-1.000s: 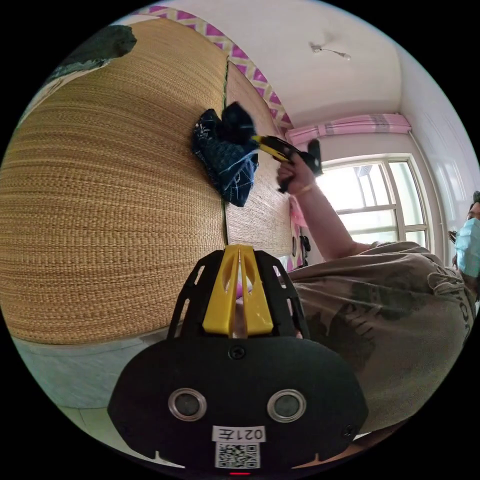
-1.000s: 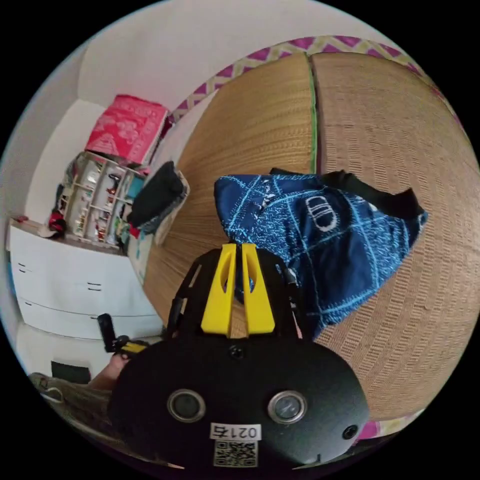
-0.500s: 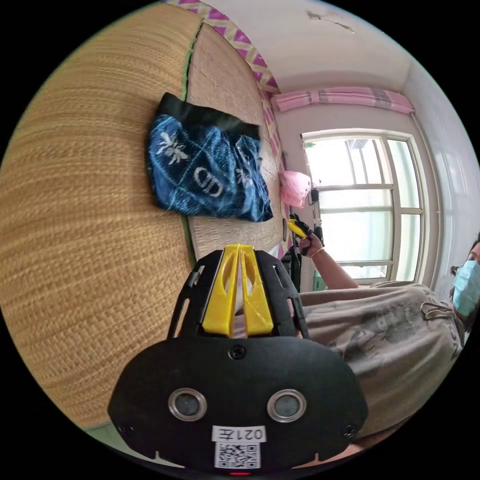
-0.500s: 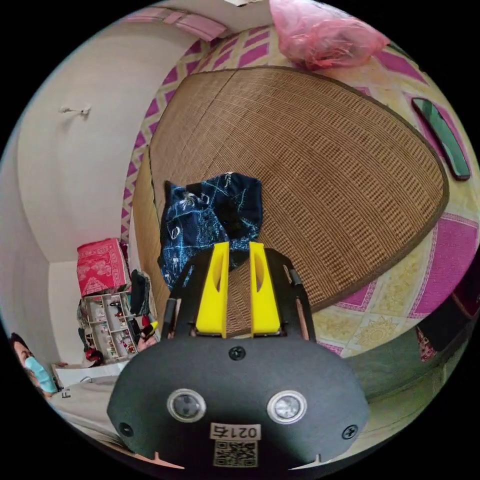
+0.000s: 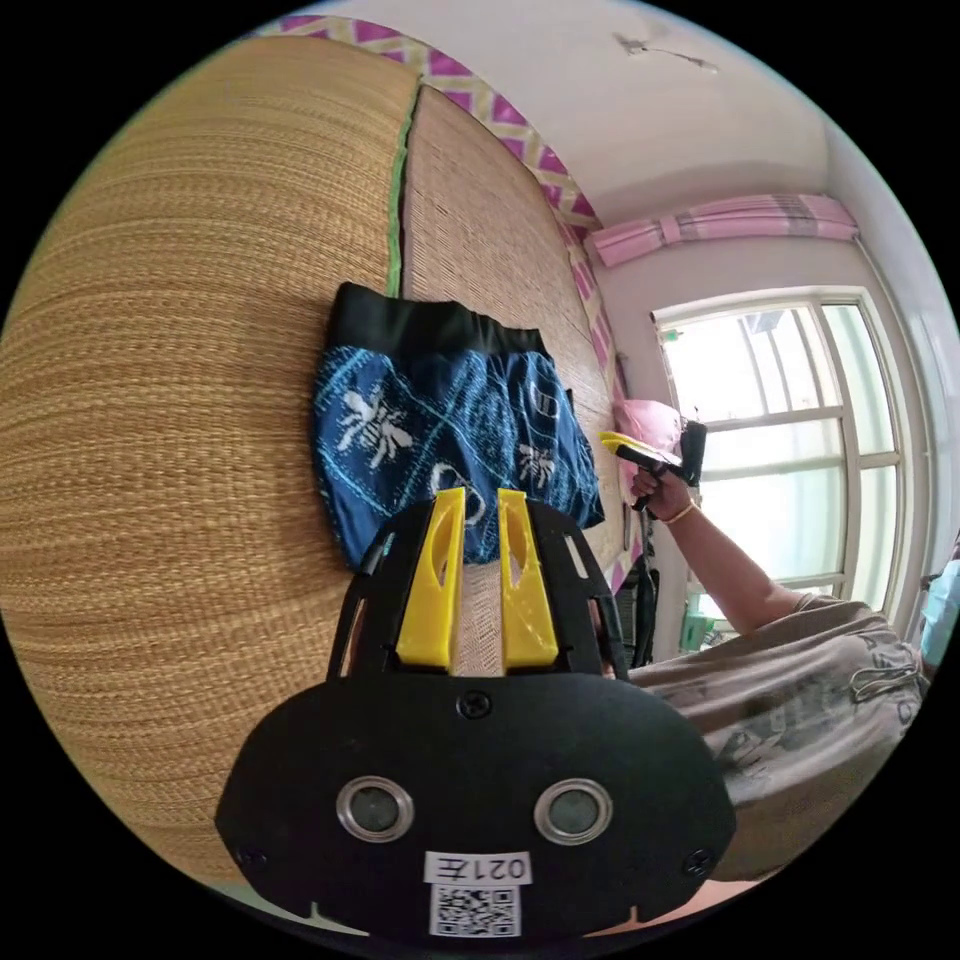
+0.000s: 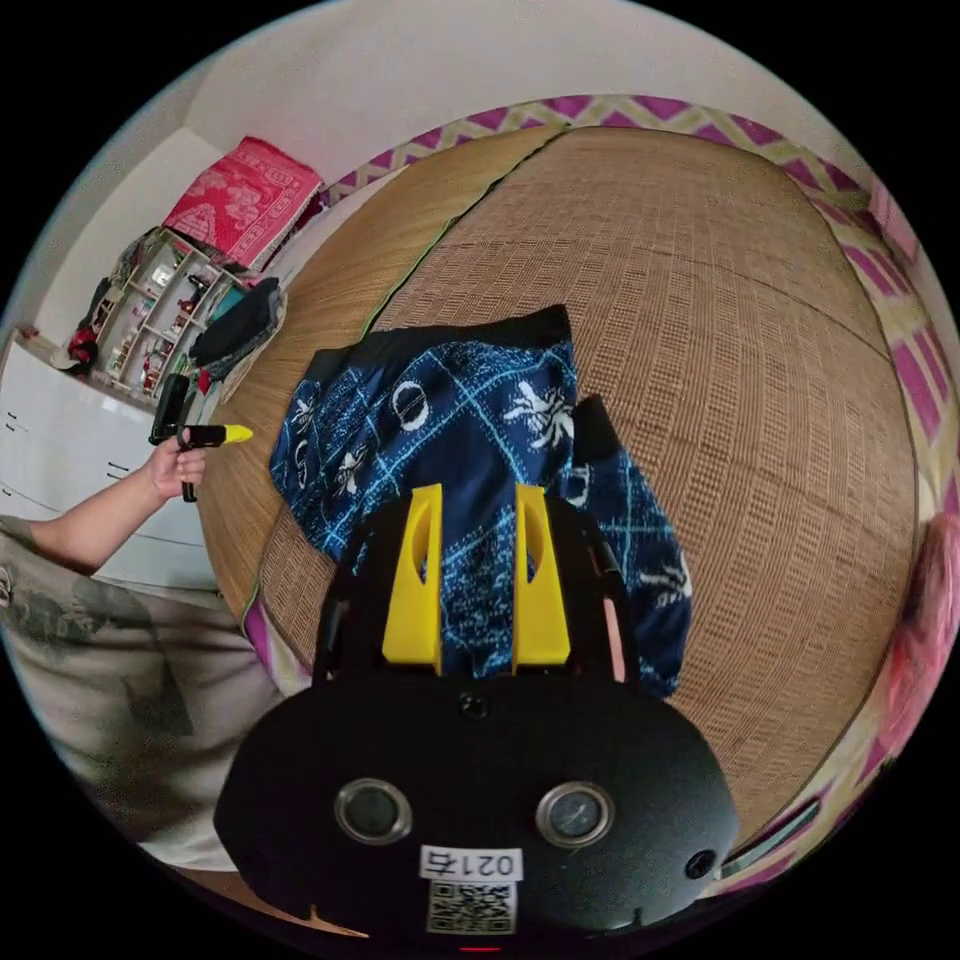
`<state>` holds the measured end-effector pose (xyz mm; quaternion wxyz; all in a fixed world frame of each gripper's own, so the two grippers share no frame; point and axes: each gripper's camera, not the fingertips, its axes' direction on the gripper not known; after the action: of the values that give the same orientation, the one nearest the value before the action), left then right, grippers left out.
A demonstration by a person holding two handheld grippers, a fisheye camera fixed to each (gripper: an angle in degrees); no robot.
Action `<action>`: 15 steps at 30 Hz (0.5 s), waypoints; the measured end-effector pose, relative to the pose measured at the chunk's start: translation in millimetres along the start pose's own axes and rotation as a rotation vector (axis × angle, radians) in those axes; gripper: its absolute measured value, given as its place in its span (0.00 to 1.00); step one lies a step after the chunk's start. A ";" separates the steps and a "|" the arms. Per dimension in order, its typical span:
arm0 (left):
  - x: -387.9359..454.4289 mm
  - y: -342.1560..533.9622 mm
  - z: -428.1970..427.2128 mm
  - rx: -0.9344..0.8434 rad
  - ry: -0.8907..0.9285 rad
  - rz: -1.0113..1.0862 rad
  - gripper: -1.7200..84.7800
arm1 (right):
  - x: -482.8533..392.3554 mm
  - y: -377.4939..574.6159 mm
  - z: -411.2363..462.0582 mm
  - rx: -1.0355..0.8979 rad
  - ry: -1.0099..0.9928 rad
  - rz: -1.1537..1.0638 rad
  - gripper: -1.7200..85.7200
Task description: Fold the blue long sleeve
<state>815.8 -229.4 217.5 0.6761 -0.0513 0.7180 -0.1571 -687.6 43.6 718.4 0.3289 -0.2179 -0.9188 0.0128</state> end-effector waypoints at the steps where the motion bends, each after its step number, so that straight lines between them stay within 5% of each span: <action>1: 0.0 -4.7 -2.6 0.000 -0.021 0.004 0.09 | 8.5 -18.1 7.3 -0.001 -0.011 -0.010 0.15; 8: -1.6 -79.5 -4.8 -0.081 -0.261 0.122 0.17 | 67.0 -99.9 45.3 -0.002 -0.069 0.050 0.16; 15: -34.4 -144.2 4.1 -0.144 -0.121 0.110 0.16 | 111.7 -140.8 103.4 -0.133 -0.116 0.049 0.14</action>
<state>802.5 -356.5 292.7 0.7205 -0.0697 0.6870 -0.0643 -882.8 -25.7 727.8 0.2595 -0.2608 -0.9294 -0.0277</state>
